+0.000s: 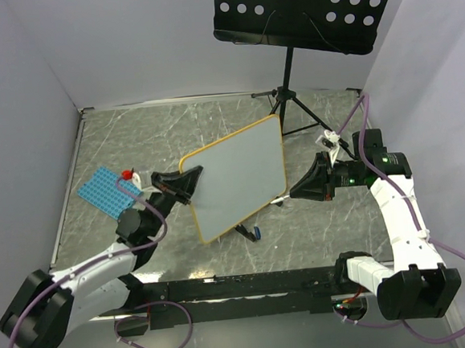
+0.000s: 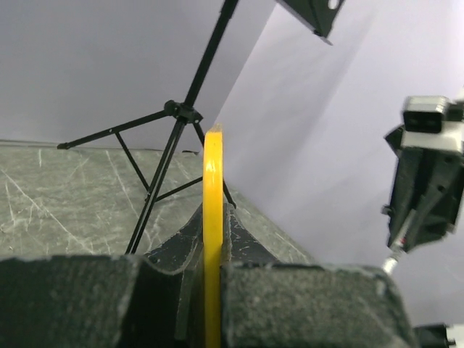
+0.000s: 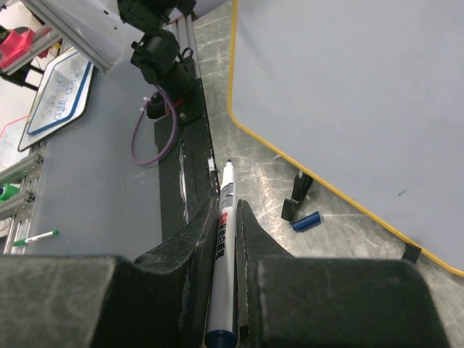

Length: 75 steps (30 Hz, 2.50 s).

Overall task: Write a sentence on the whiteboard
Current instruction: Put down the whiteboard on the whiteboard stand.

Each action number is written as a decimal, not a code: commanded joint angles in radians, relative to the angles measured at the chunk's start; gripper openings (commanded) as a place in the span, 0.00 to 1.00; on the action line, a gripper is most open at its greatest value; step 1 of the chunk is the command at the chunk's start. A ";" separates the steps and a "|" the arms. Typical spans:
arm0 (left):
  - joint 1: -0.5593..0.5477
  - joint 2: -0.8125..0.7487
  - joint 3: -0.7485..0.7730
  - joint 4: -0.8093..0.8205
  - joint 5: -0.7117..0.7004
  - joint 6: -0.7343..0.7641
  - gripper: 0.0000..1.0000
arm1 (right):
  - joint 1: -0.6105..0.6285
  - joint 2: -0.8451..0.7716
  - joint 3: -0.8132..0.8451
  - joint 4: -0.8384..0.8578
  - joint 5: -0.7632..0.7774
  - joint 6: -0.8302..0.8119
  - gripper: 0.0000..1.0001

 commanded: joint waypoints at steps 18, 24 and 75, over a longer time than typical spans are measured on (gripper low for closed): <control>-0.130 -0.156 -0.240 0.151 -0.156 0.058 0.02 | -0.007 0.024 -0.002 0.002 -0.047 -0.060 0.00; -0.129 -0.039 -0.269 0.237 -0.160 0.063 0.06 | -0.006 0.025 -0.004 -0.012 -0.046 -0.075 0.00; 0.160 -0.110 -0.036 -0.221 0.312 0.100 0.01 | -0.005 0.042 -0.001 -0.063 -0.059 -0.138 0.00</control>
